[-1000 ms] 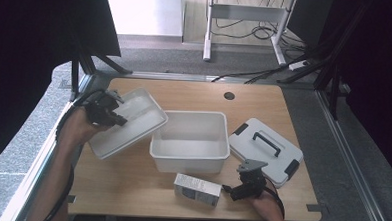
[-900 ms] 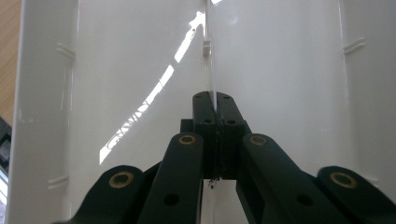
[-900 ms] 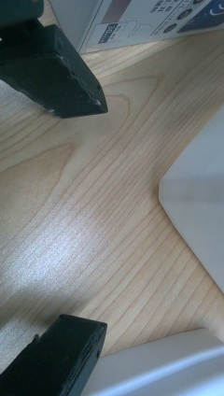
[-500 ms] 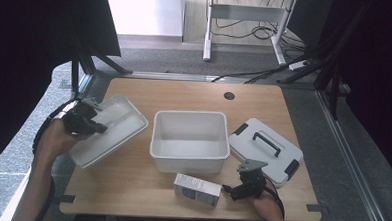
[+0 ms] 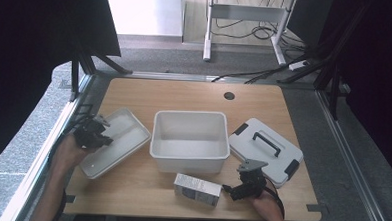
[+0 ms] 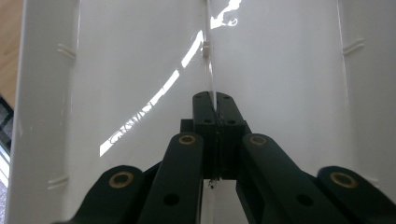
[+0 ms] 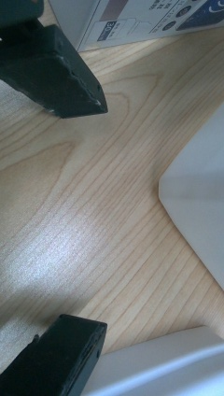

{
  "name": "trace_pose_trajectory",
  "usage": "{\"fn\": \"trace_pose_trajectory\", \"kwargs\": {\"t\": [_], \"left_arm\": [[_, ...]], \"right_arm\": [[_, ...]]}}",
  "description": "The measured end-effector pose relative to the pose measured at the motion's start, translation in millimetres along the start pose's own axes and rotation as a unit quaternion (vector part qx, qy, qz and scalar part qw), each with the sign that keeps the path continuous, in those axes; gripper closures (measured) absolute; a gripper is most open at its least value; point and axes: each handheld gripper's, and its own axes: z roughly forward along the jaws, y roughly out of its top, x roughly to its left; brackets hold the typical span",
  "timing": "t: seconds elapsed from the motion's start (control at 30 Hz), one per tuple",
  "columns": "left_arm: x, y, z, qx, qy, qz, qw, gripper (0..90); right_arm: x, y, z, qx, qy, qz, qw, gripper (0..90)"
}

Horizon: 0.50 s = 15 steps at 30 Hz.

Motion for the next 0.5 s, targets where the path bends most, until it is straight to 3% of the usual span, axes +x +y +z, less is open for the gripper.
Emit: {"fn": "trace_pose_trajectory", "kwargs": {"t": [0.23,0.5], "left_arm": [[-4.5,-8.7,29.2,-0.002,0.001,-0.008,1.0,89.1],[-4.0,-14.6,41.5,-0.009,-0.005,-0.019,0.9998,88.7]], "right_arm": [[0.0,0.0,0.0,0.0,0.0,0.0,1.0,0.0],[0.0,0.0,0.1,0.0,0.0,0.0,1.0,0.0]]}}
